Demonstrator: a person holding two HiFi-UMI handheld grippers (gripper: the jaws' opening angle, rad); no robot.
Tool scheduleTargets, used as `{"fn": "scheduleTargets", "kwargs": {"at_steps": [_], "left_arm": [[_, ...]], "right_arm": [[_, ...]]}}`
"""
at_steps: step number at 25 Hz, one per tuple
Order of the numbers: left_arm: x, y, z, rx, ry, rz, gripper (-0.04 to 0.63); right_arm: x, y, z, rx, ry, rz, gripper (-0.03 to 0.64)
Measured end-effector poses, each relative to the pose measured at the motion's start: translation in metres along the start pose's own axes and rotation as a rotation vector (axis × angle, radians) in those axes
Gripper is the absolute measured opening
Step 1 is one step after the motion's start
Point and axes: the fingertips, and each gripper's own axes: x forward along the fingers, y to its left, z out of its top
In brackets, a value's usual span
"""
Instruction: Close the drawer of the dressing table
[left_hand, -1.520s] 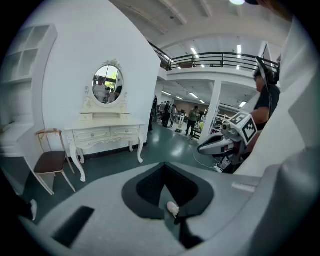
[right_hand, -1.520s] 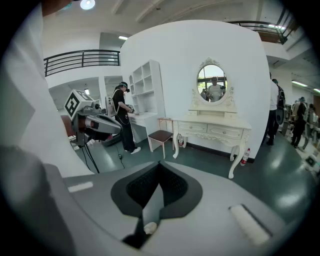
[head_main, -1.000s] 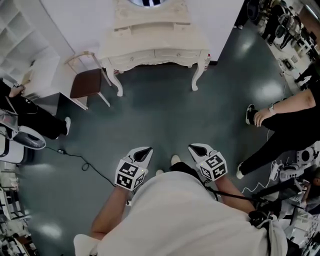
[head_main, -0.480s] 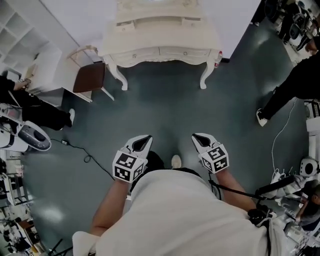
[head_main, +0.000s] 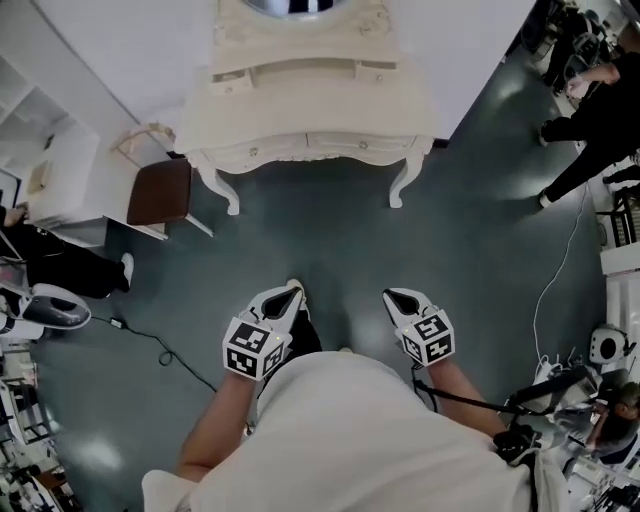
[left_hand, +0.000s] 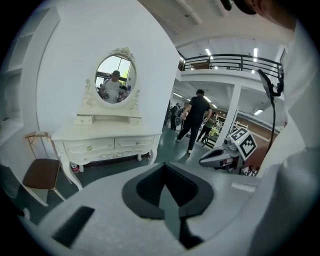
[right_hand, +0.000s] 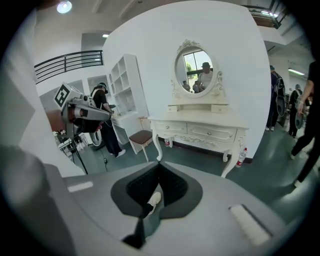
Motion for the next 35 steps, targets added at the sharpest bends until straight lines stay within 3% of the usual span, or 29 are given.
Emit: {"fn": "scheduleTargets", "kwargs": {"at_steps": [4,6,10,13,18,22,28,35], "left_arm": [[0.029,0.060,0.045,-0.054,-0.011,-0.074,0.000],[0.040,0.090,0.069,-0.036,-0.016,-0.107,0.000],[0.059,0.153,0.105,0.025,-0.005,-0.133,0.000],[0.074,0.192,0.123,0.020,0.014,-0.119,0.000],[0.107,0.236,0.162,-0.010,-0.023,-0.129,0.000],[0.148,0.277,0.192,-0.009,-0.012,-0.068,0.000],[0.211,0.323,0.266,-0.064,-0.024,0.016,0.000],[0.266,0.358,0.316,-0.079,-0.019,0.090,0.000]], "right_arm": [[0.052,-0.017,0.051,-0.017,0.028,-0.030,0.000],[0.079,-0.028,0.080,-0.032,0.030,-0.048,0.000],[0.139,-0.065,0.132,0.000,0.006,-0.122,0.000],[0.169,-0.090,0.159,0.050,-0.016,-0.178,0.032],[0.218,-0.161,0.195,0.101,-0.022,-0.225,0.026],[0.266,-0.243,0.222,0.129,-0.017,-0.241,0.028],[0.328,-0.377,0.291,0.089,-0.006,-0.283,0.051],[0.390,-0.487,0.336,0.097,0.005,-0.315,0.077]]}}
